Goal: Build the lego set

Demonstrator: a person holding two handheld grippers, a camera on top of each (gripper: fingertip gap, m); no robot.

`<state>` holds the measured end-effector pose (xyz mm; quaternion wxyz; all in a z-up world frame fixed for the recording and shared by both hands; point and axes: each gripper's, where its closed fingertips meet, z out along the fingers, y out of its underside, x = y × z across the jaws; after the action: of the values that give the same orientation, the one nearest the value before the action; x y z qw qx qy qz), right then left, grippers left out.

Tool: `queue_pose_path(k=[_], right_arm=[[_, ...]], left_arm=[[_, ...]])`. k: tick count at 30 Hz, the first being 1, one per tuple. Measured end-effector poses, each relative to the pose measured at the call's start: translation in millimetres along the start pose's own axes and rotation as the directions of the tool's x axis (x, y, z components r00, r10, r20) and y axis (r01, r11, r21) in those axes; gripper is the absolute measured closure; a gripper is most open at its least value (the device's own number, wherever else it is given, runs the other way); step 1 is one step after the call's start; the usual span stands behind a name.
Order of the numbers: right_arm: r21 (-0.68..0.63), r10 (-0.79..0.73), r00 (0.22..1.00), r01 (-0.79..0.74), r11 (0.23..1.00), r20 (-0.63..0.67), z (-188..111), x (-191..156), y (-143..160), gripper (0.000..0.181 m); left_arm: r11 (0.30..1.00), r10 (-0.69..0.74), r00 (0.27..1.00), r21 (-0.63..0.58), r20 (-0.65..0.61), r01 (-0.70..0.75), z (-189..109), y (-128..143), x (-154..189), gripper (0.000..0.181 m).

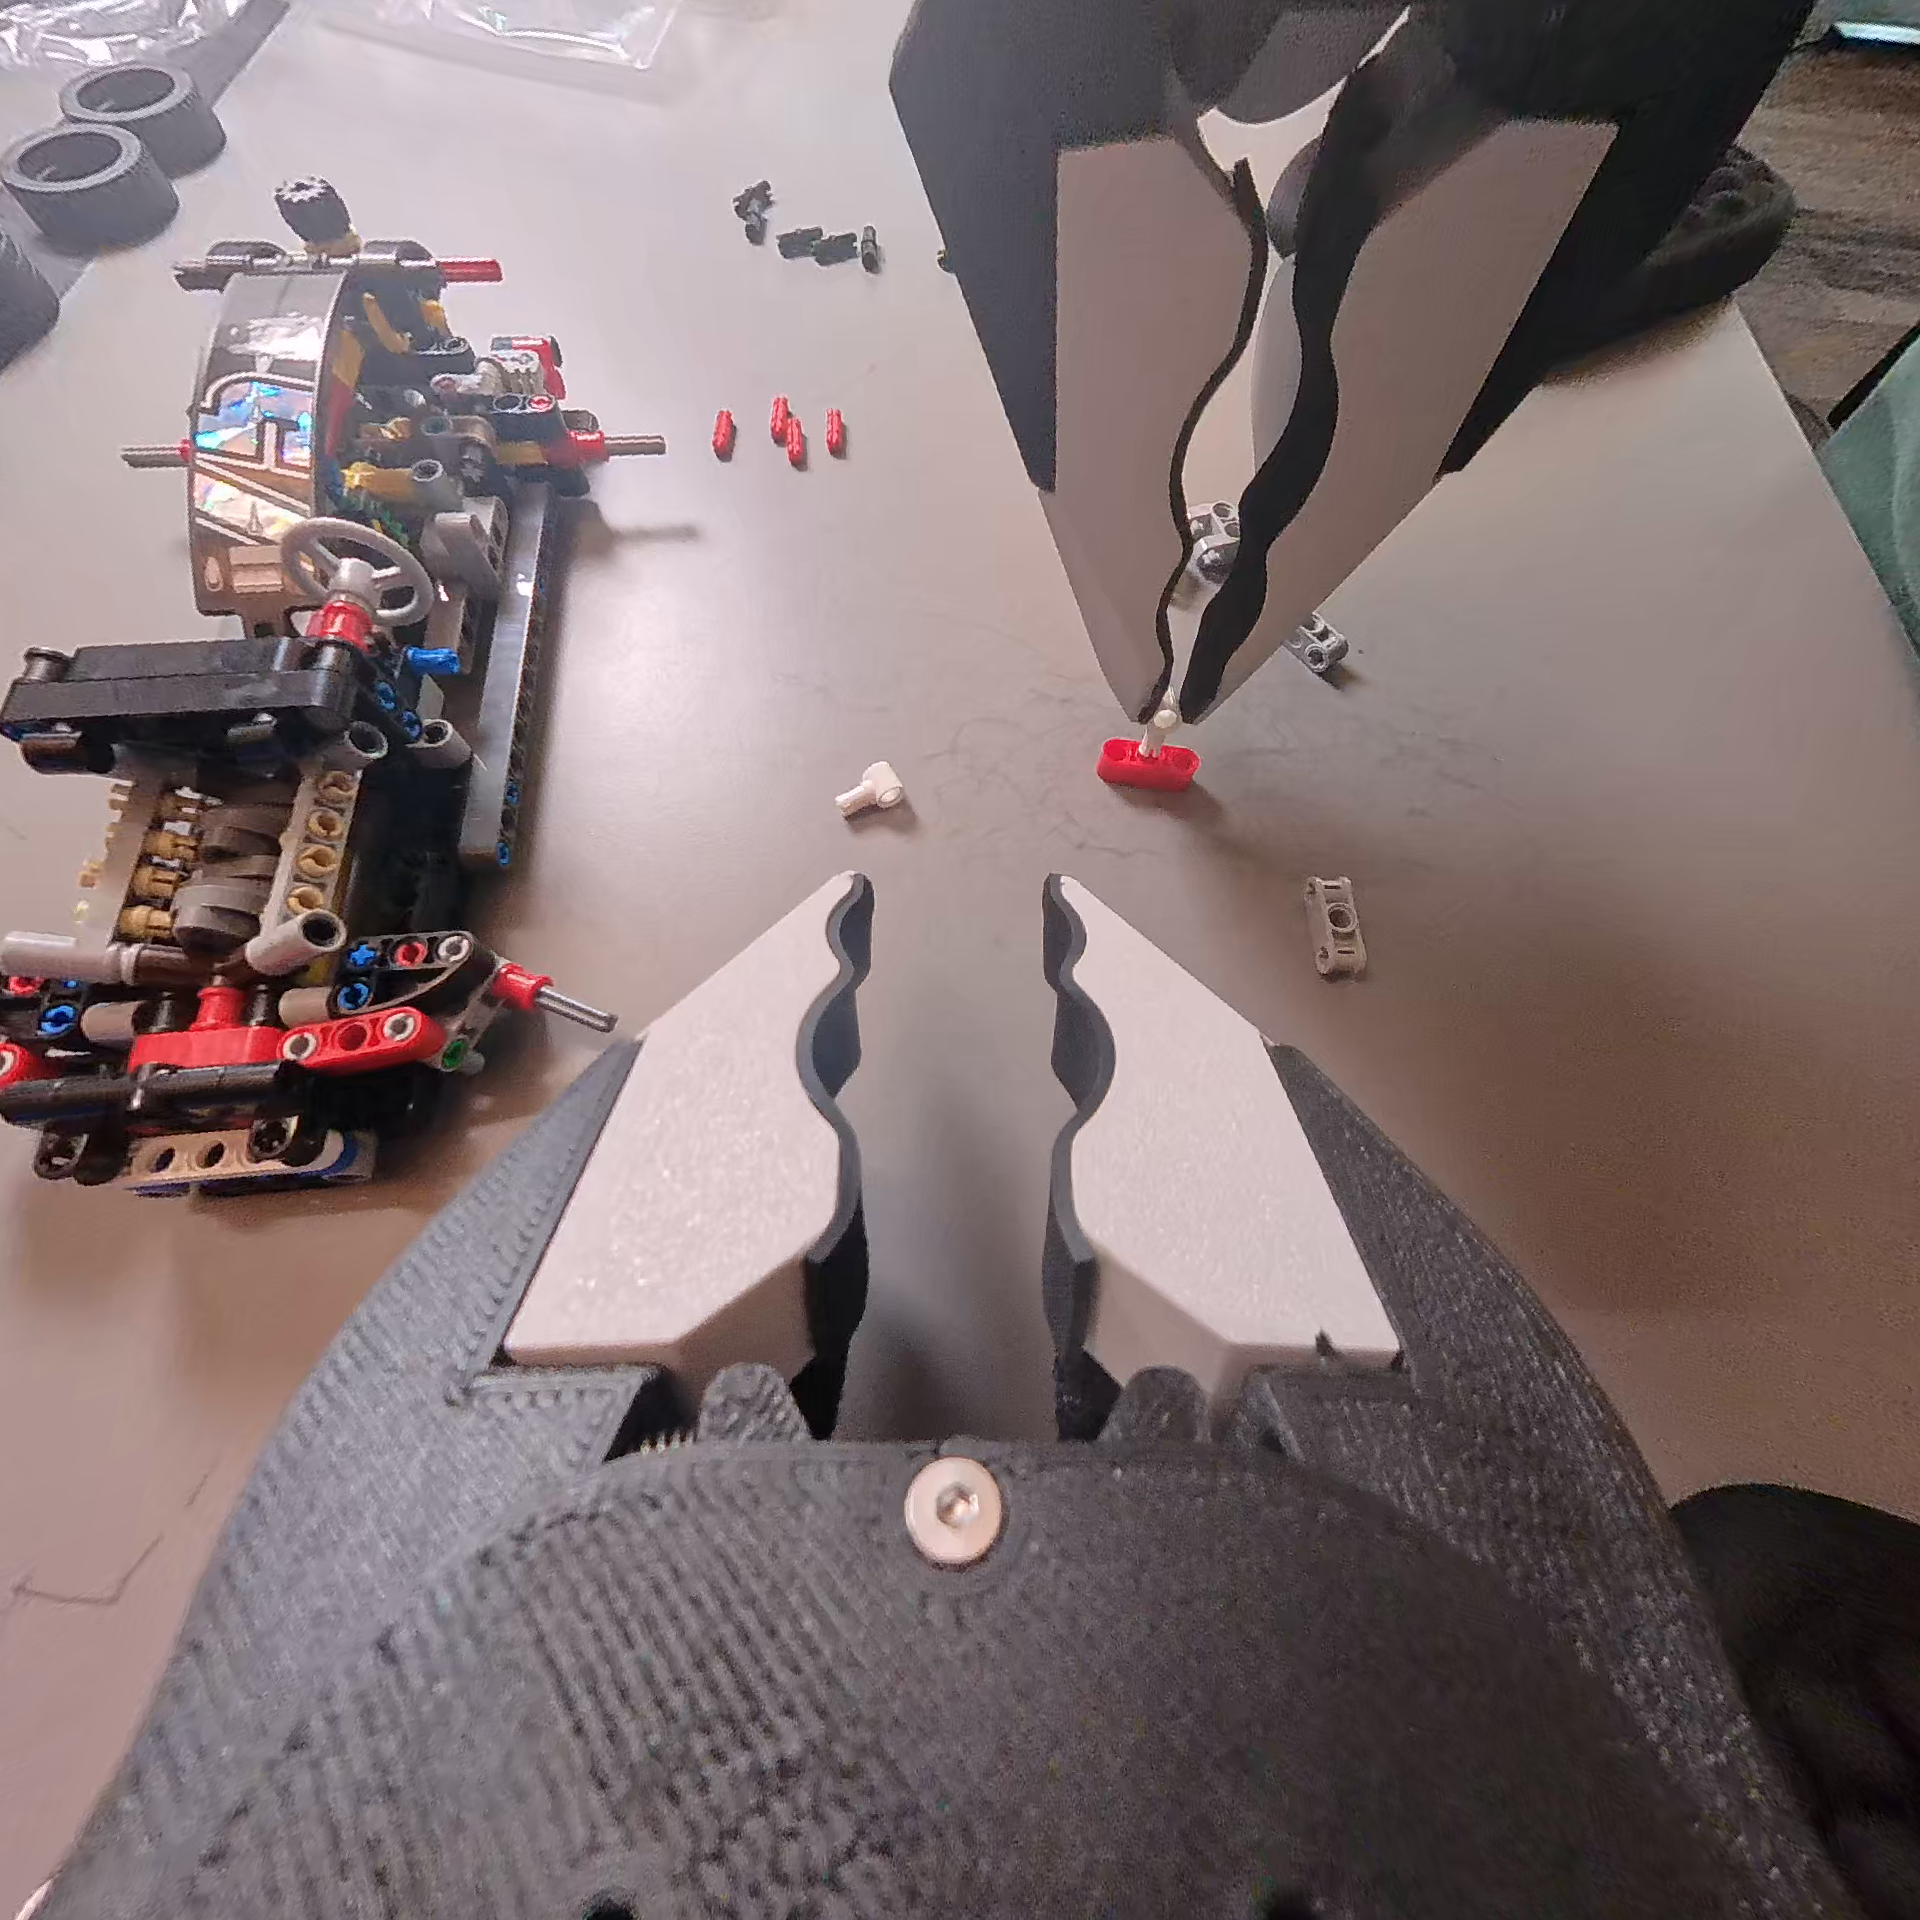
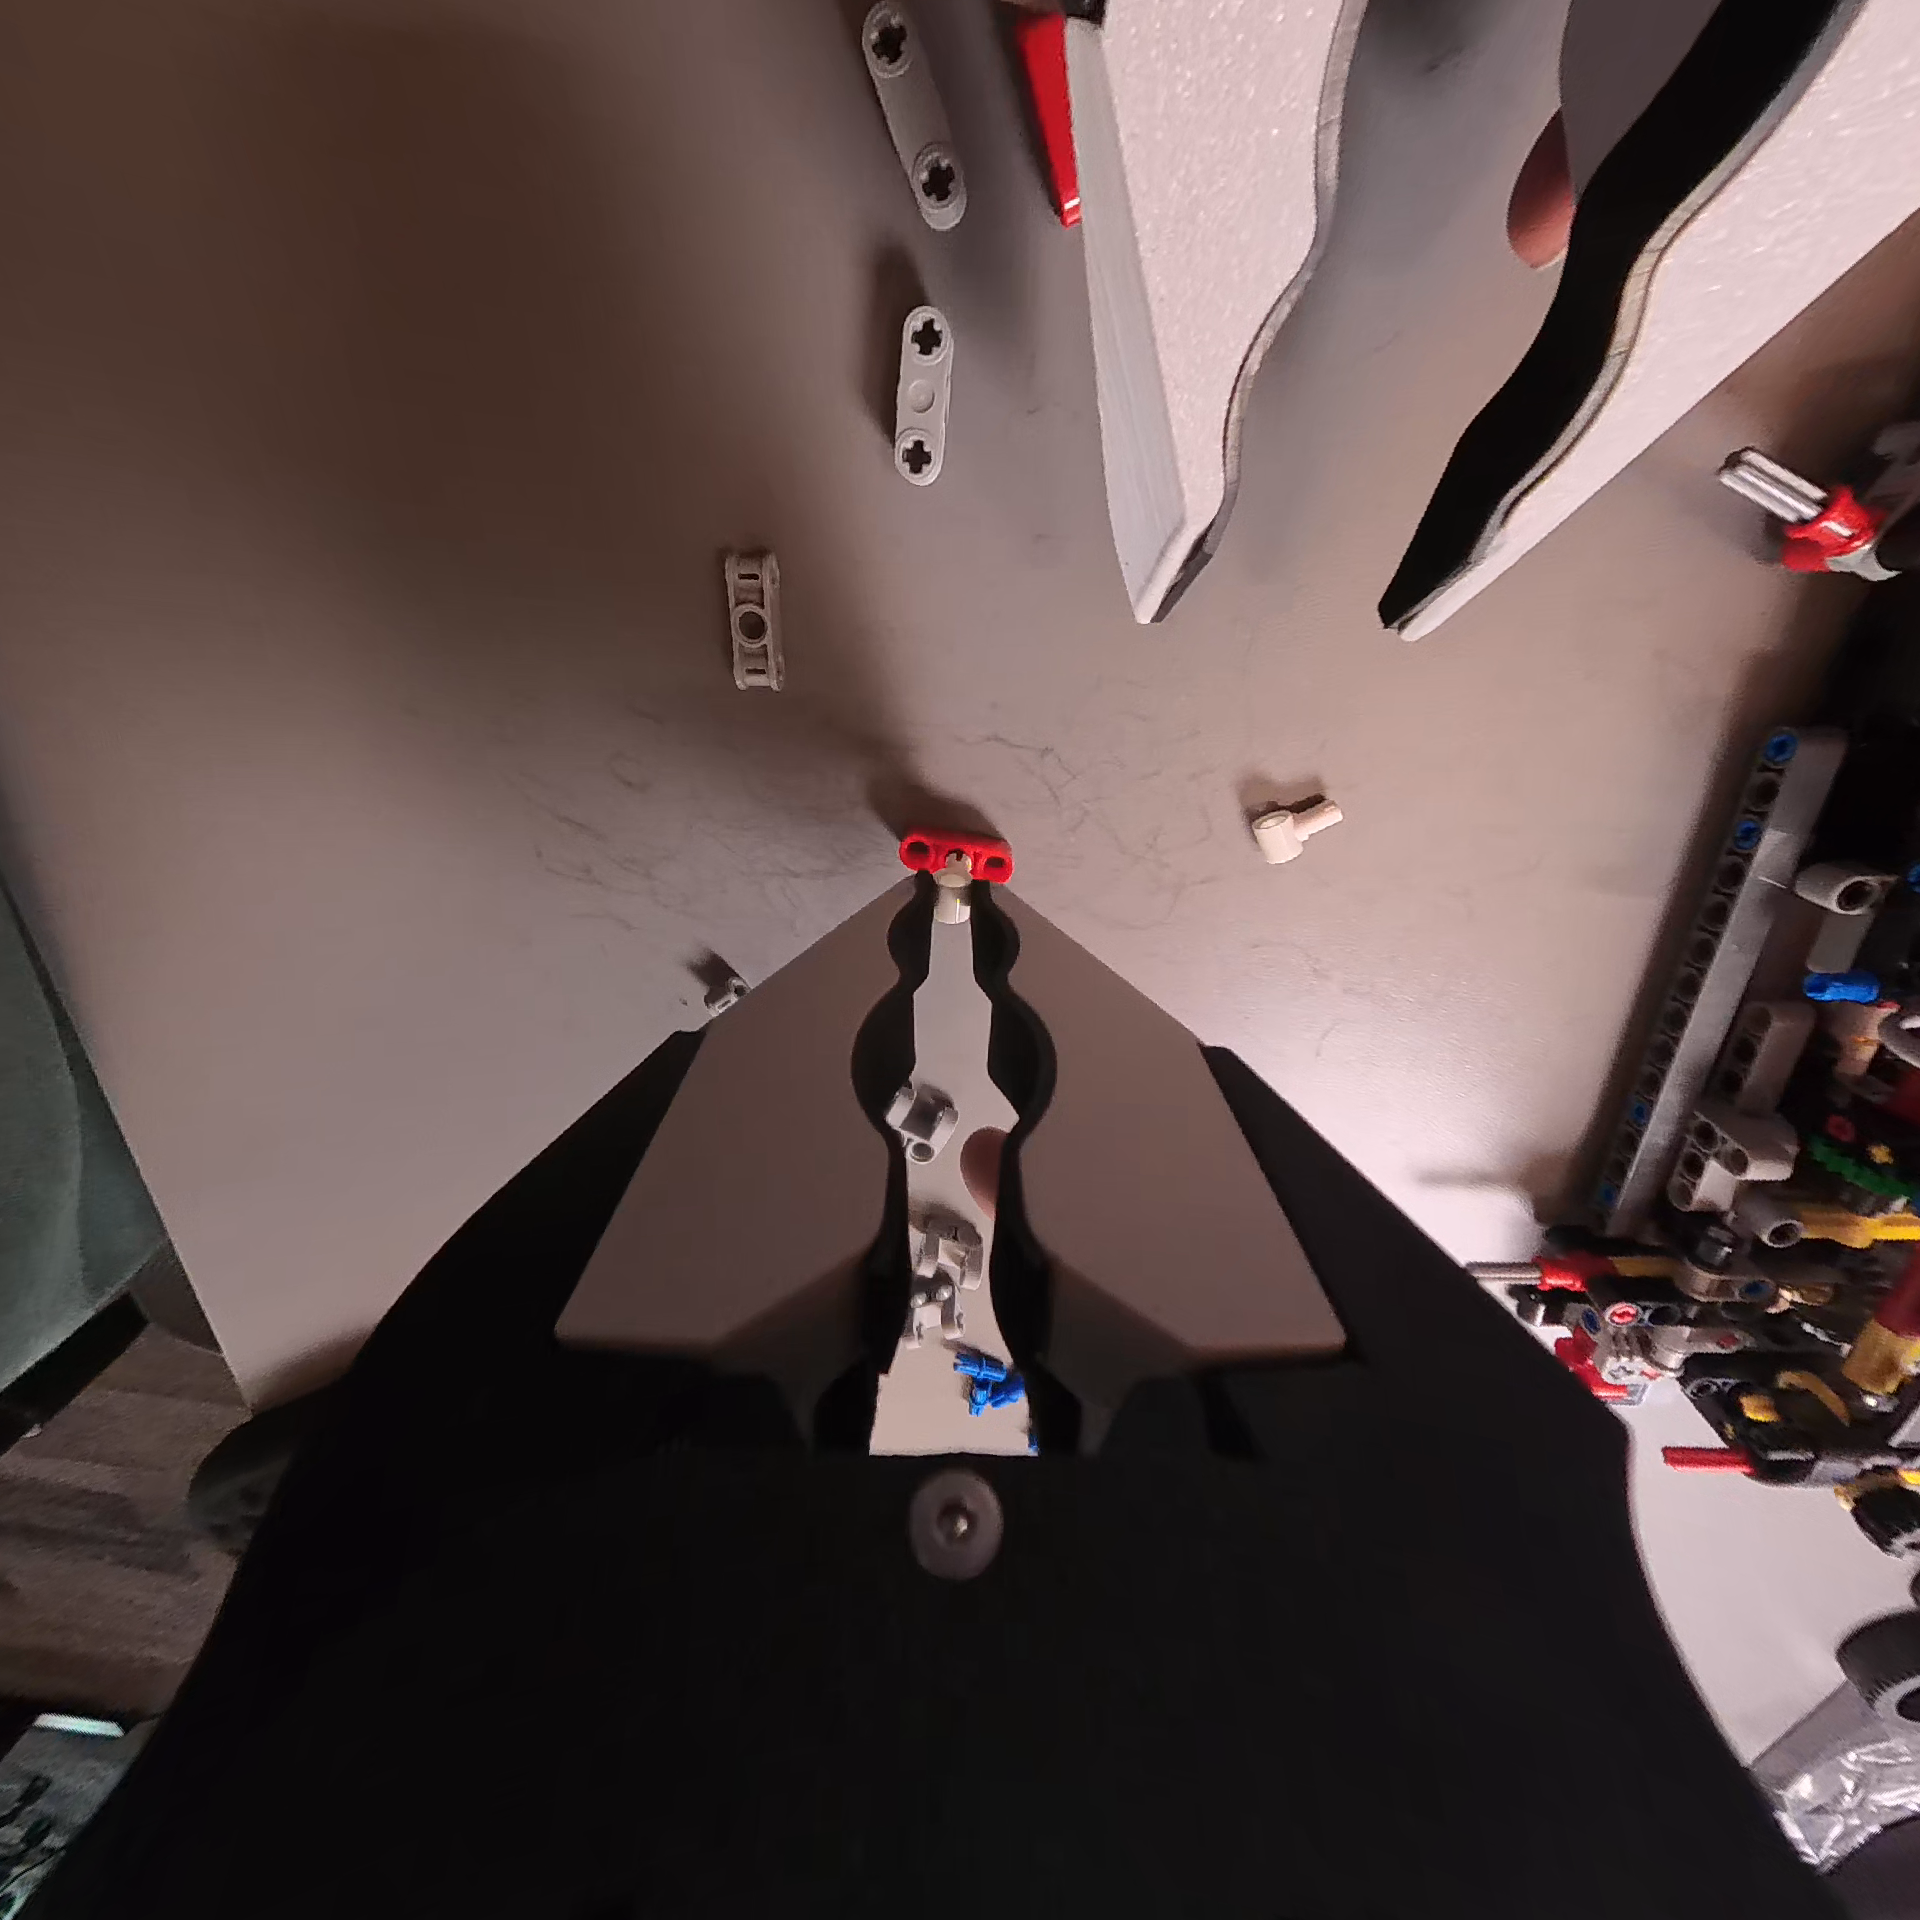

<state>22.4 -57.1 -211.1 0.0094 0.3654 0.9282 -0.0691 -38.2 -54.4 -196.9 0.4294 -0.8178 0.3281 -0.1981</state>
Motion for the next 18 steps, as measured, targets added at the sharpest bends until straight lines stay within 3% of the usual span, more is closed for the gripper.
queue_pose_path(k=[18], right_arm=[[-0.089, 0.019, 0.999, -0.015, 0.996, 0.047, 4.9, 1.6, -1.5, 0.177]], left_arm=[[1.0, -0.007, 1.0, -0.023, 0.003, 0.007, -2.6, 8.6, 0.4, 0.151]])
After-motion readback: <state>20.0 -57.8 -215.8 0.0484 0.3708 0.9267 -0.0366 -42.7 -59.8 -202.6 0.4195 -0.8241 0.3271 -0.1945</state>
